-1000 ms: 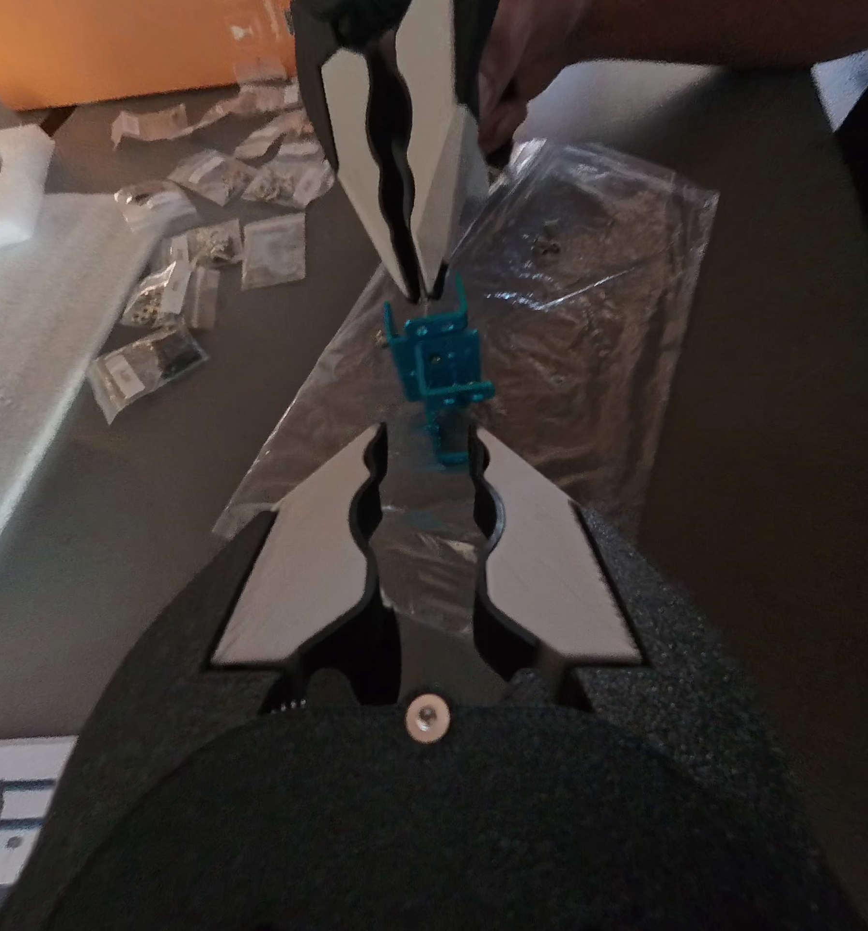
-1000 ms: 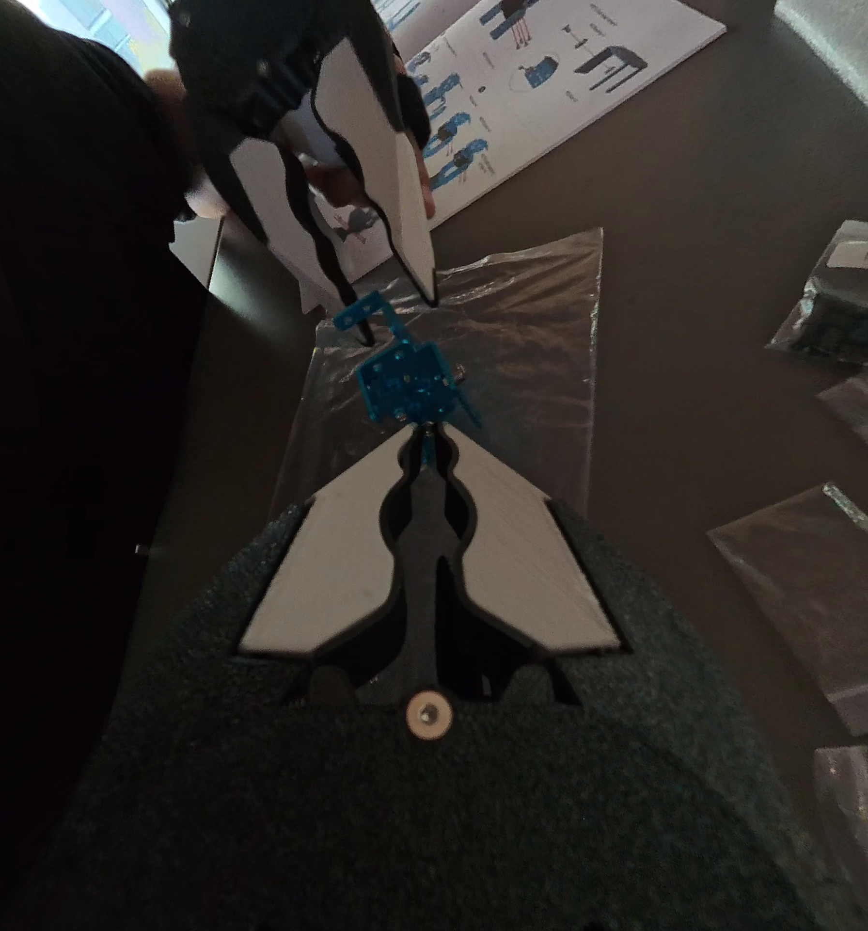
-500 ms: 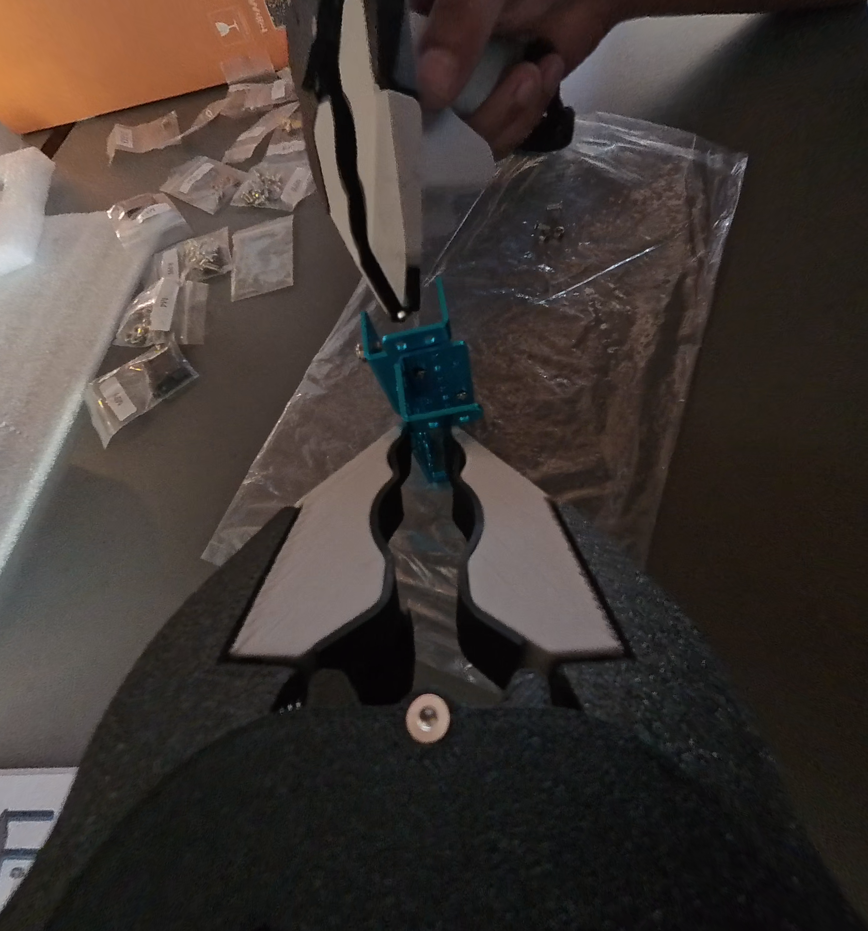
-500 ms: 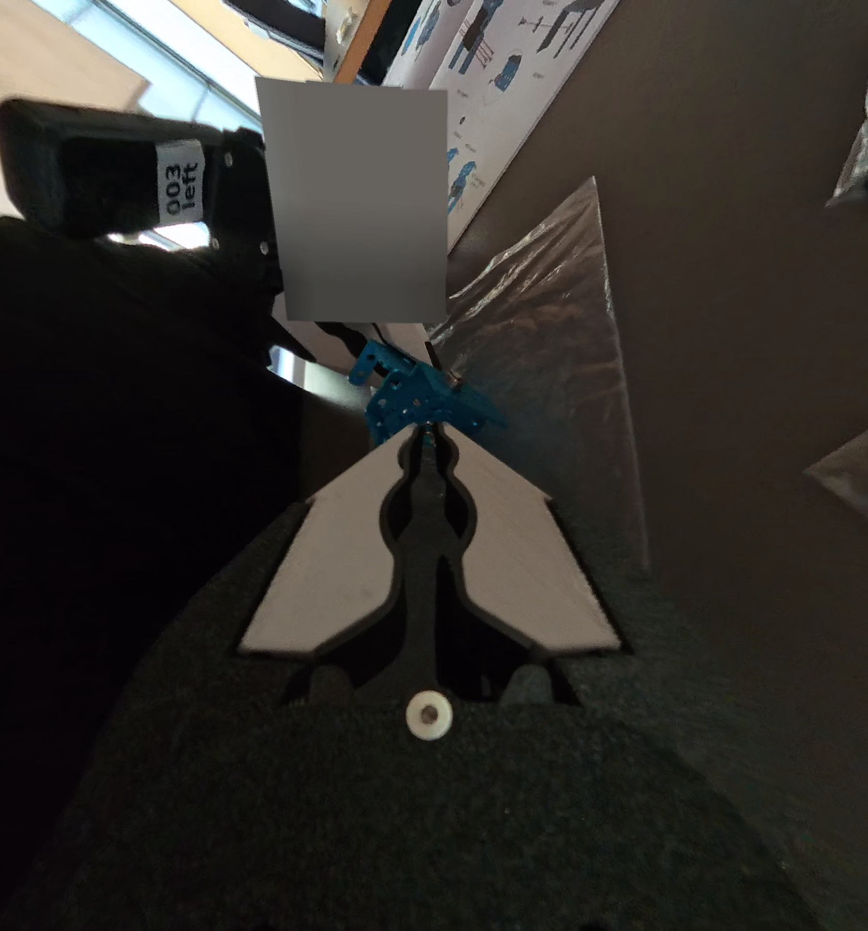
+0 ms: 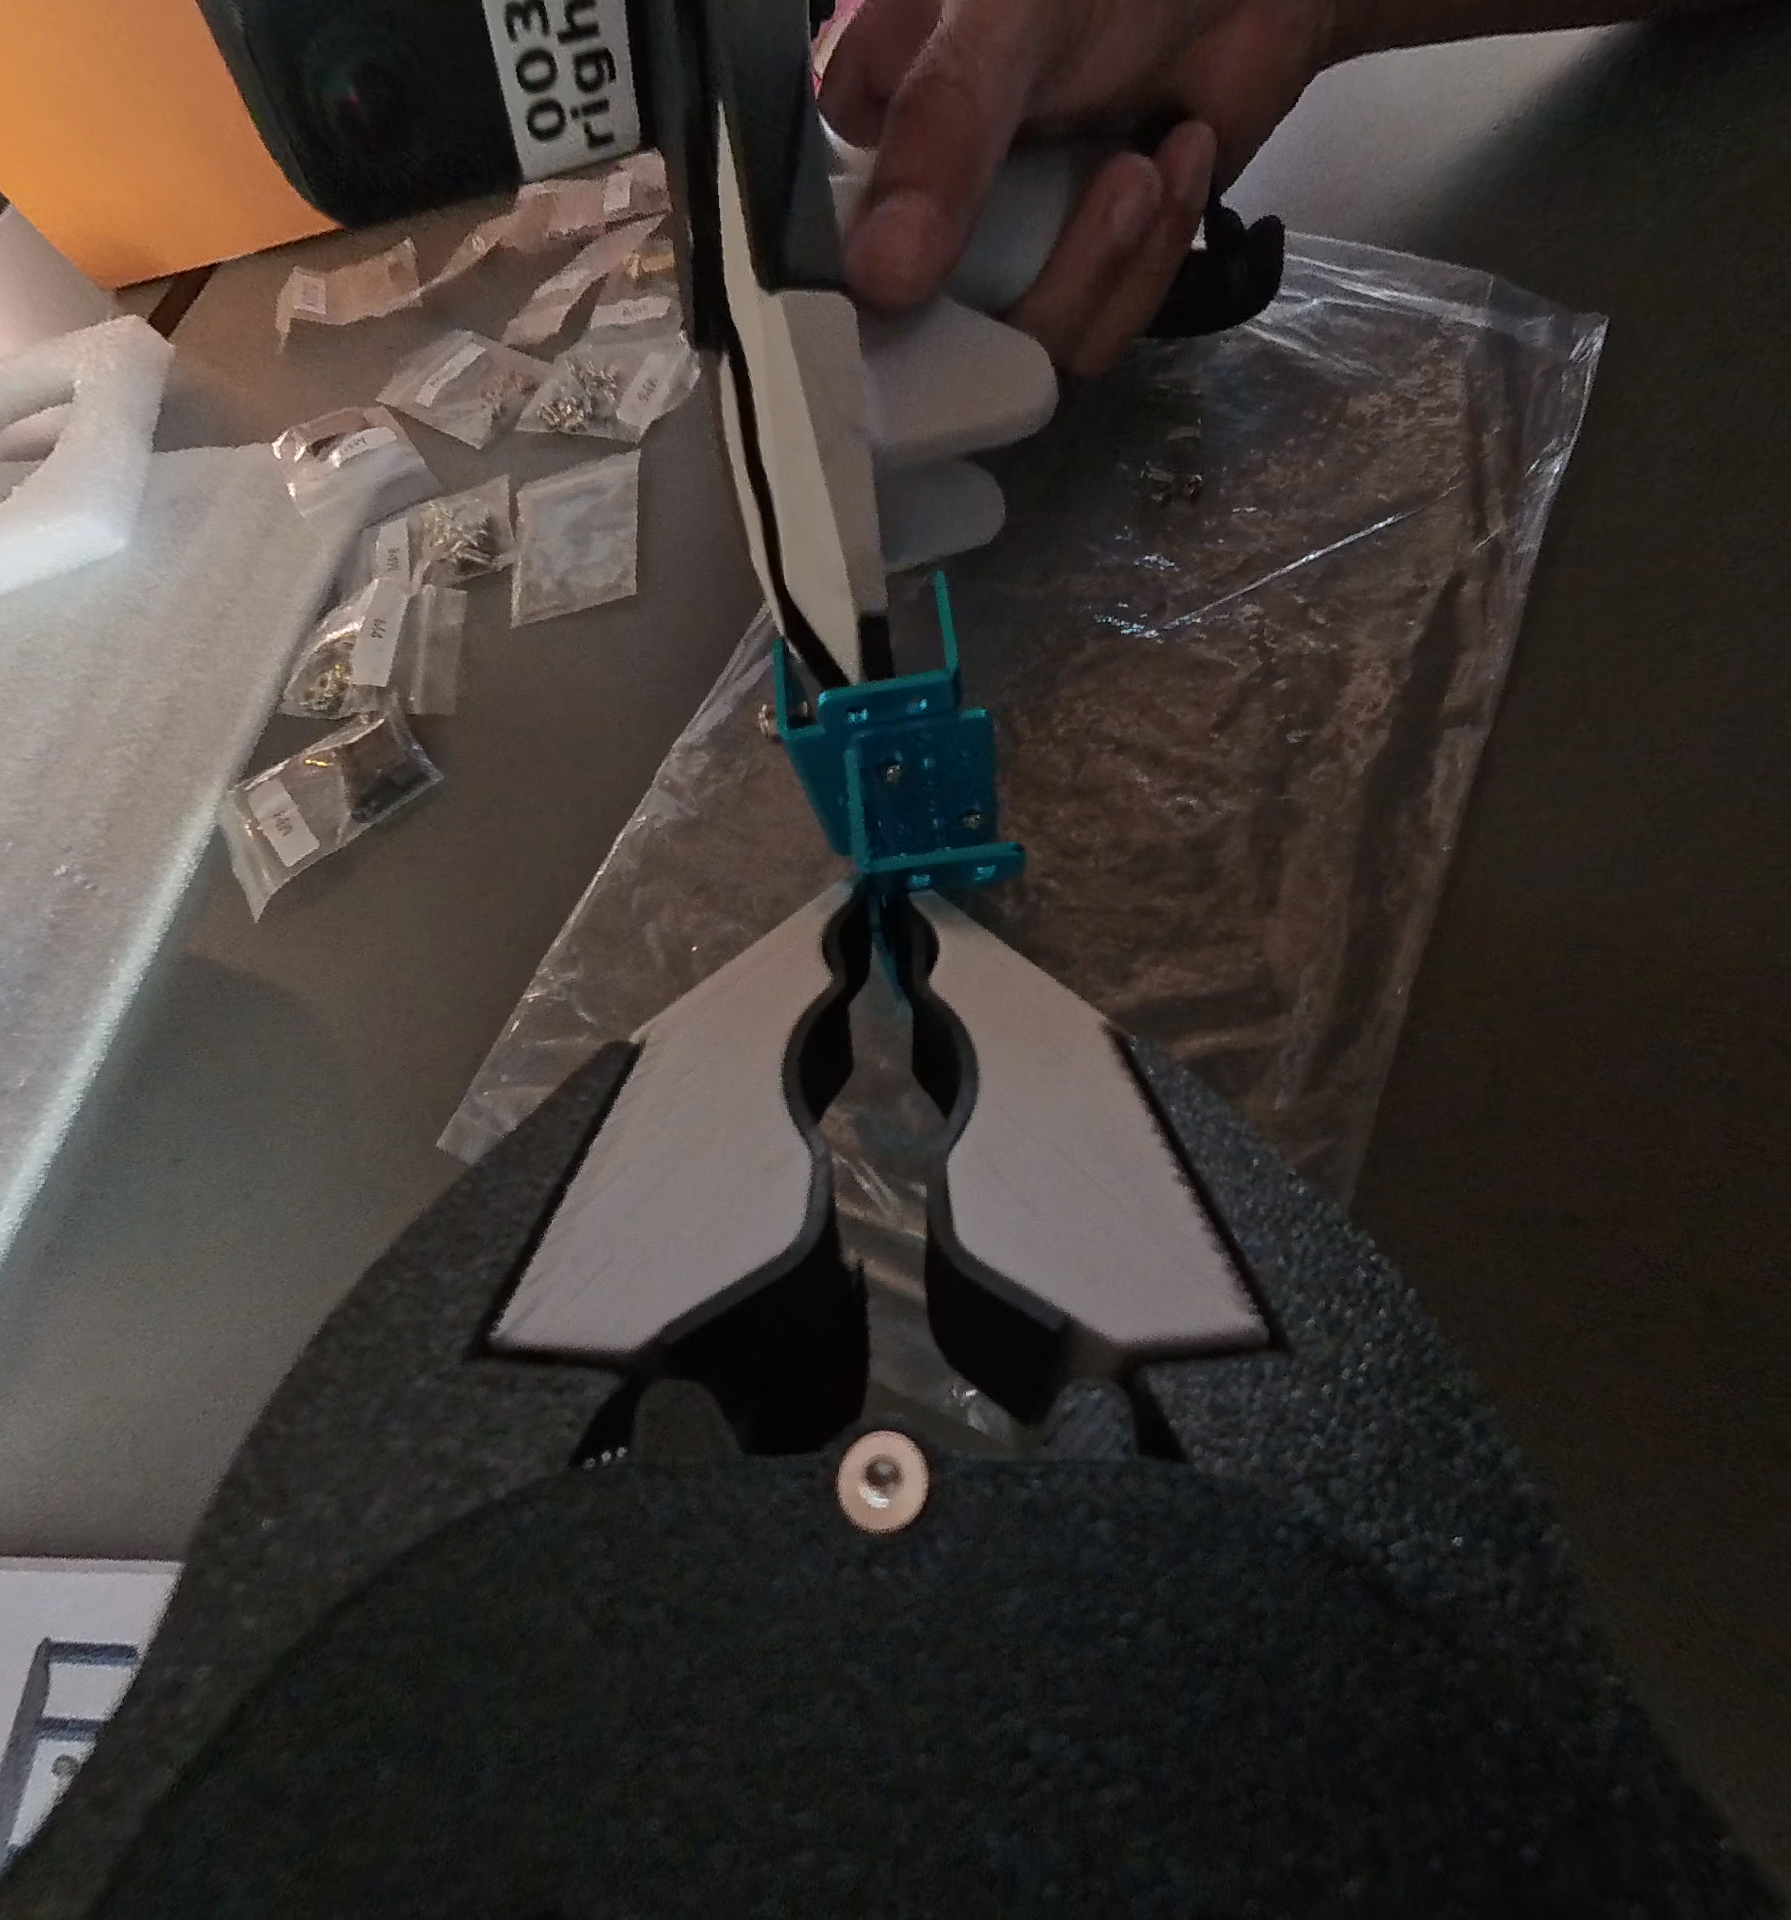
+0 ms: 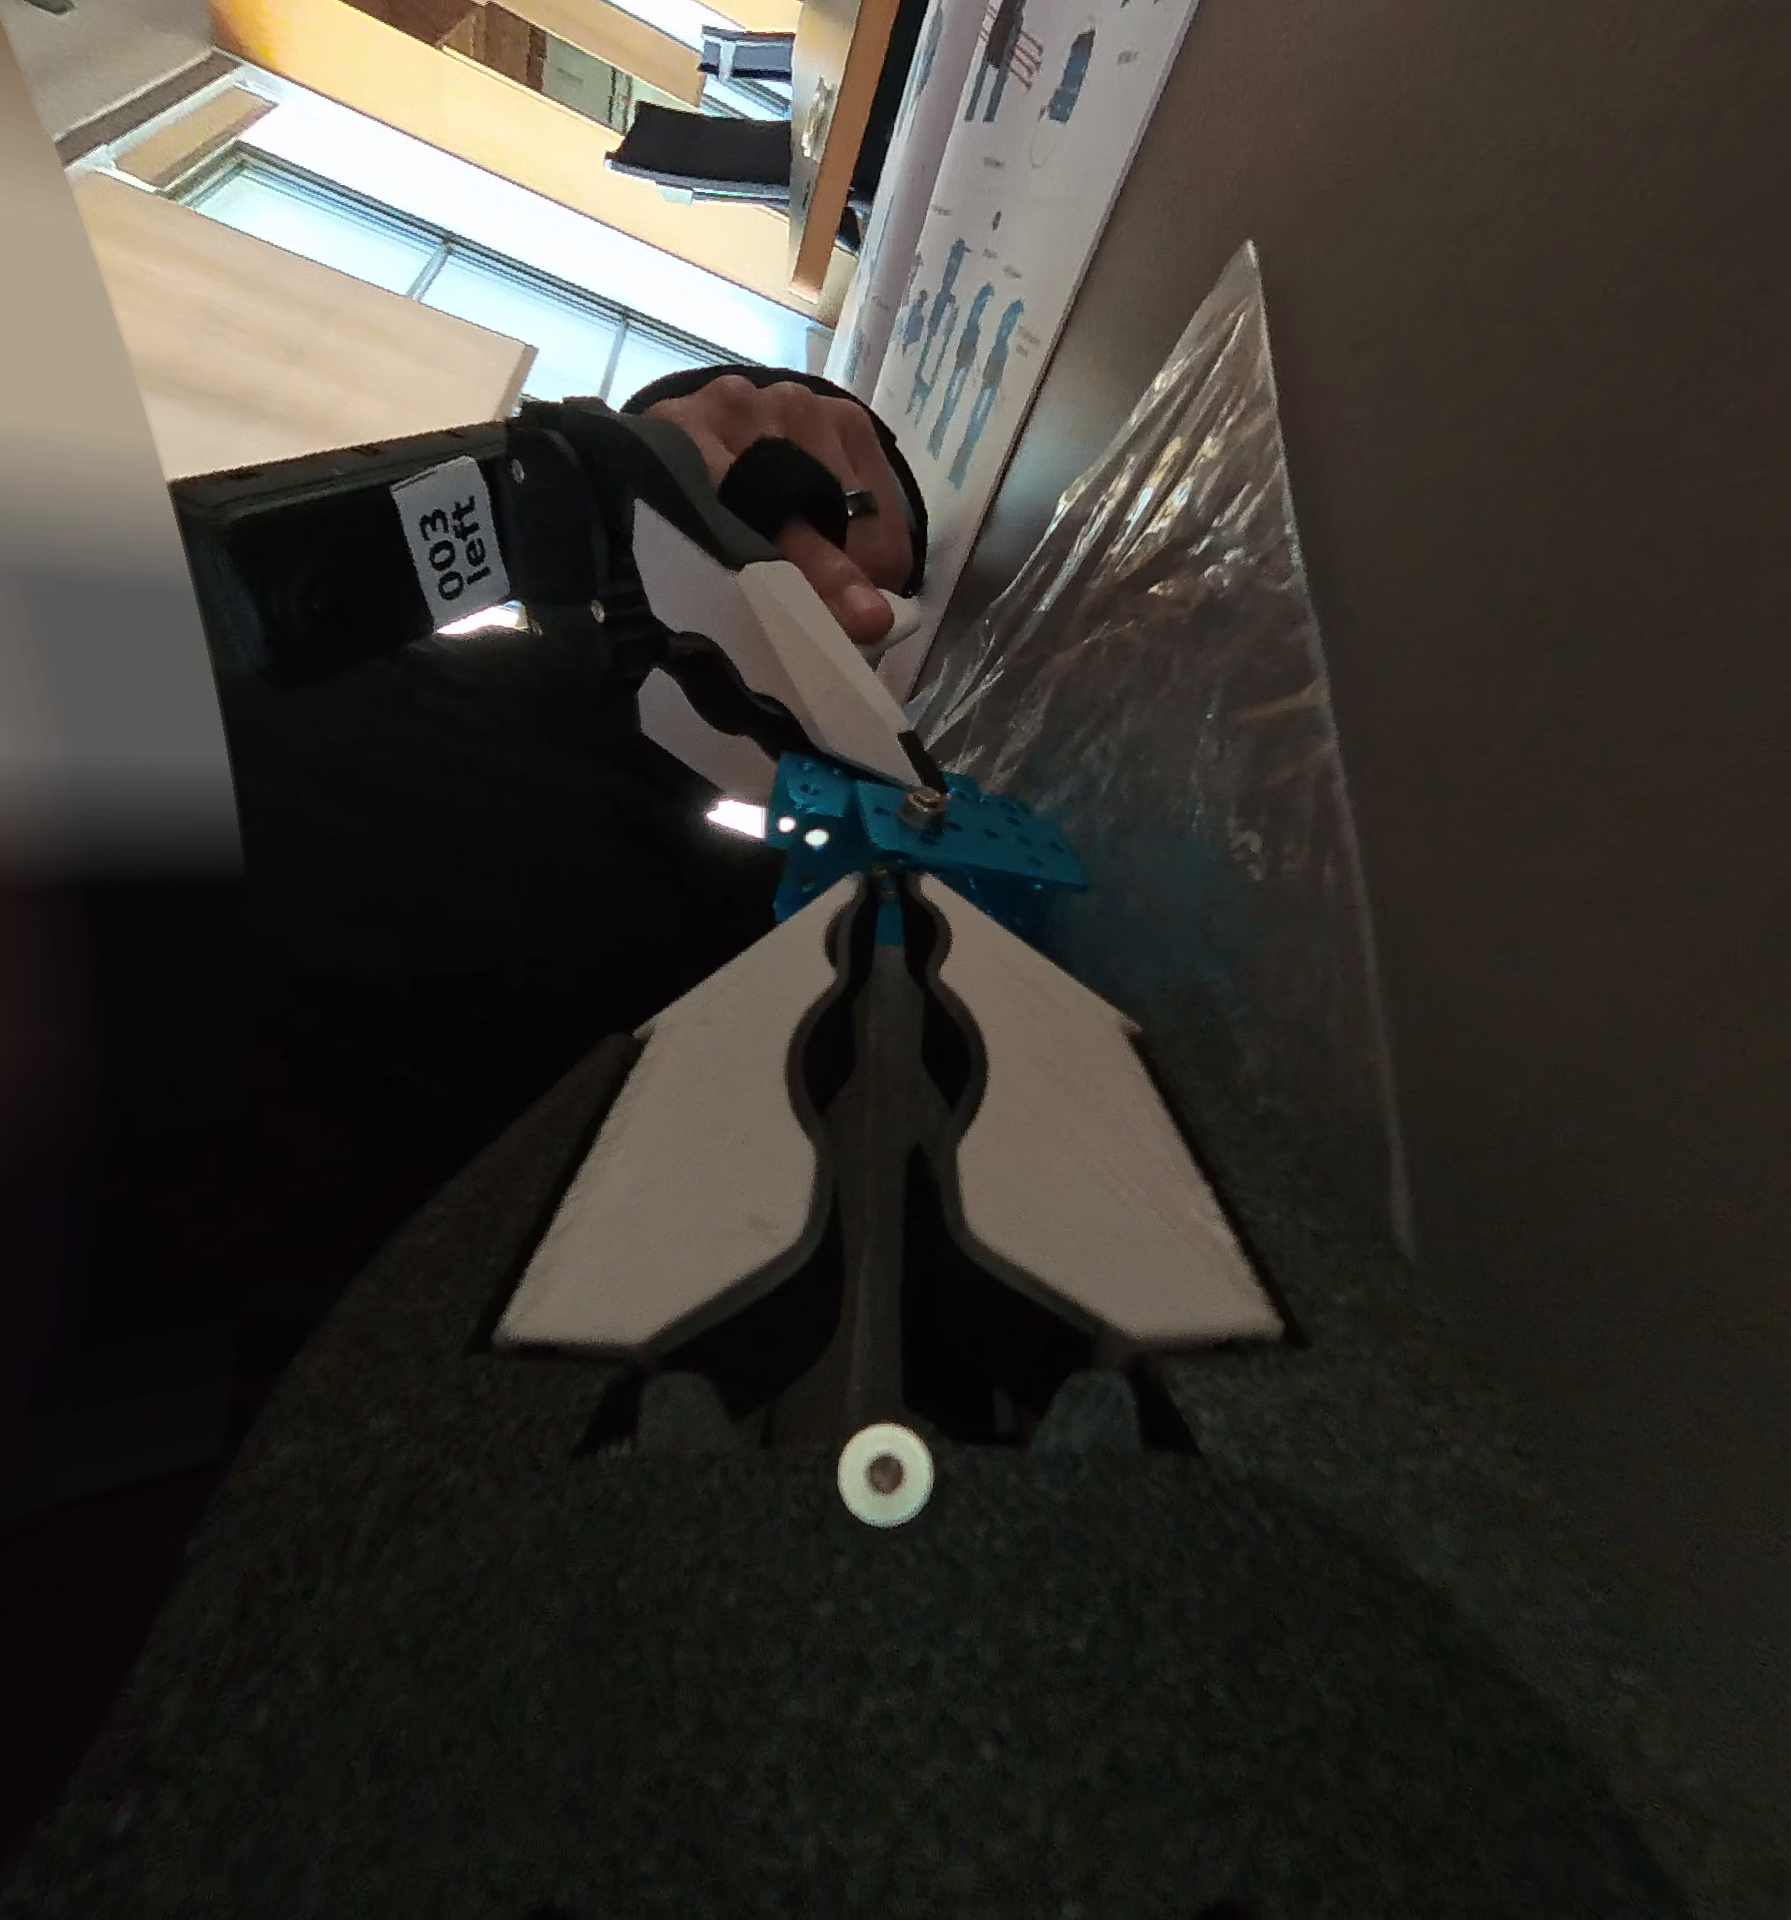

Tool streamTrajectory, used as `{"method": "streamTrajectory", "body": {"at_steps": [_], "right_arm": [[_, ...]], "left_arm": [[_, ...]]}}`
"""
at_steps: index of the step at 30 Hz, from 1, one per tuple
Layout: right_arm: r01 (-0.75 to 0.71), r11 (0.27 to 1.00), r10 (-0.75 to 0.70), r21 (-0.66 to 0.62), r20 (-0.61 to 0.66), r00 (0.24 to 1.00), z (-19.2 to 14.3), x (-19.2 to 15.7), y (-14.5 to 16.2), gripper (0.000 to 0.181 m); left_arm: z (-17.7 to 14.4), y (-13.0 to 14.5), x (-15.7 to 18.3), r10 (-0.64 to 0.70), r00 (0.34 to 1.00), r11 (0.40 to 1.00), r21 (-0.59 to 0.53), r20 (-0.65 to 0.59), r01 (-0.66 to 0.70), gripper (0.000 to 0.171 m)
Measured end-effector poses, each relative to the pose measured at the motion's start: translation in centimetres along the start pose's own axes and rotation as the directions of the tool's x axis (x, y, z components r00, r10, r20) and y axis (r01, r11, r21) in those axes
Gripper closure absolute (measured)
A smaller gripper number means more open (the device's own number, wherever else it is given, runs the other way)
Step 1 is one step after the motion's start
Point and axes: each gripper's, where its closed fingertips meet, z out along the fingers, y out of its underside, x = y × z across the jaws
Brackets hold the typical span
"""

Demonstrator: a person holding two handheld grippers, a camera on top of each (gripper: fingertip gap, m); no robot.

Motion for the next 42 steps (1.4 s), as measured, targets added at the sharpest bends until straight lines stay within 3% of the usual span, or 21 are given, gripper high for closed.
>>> {"method": "streamTrajectory", "body": {"at_steps": [10, 42], "right_arm": [[-0.035, 0.999, 0.033, 0.018, 0.060, 0.998, 0.22, -0.71, -0.08, 0.179], [-0.094, 0.995, 0.093, 0.030, 0.048, 0.994, 0.43, 0.09, 0.10, 0.172]], "left_arm": [[0.07, -0.07, 0.00, 0.001, 1.000, 1.000, 0.000, 0.009, -0.001, 0.169], [0.21, -0.14, 0.02, -0.002, 1.000, 1.000, -0.003, 0.013, 0.002, 0.169]]}}
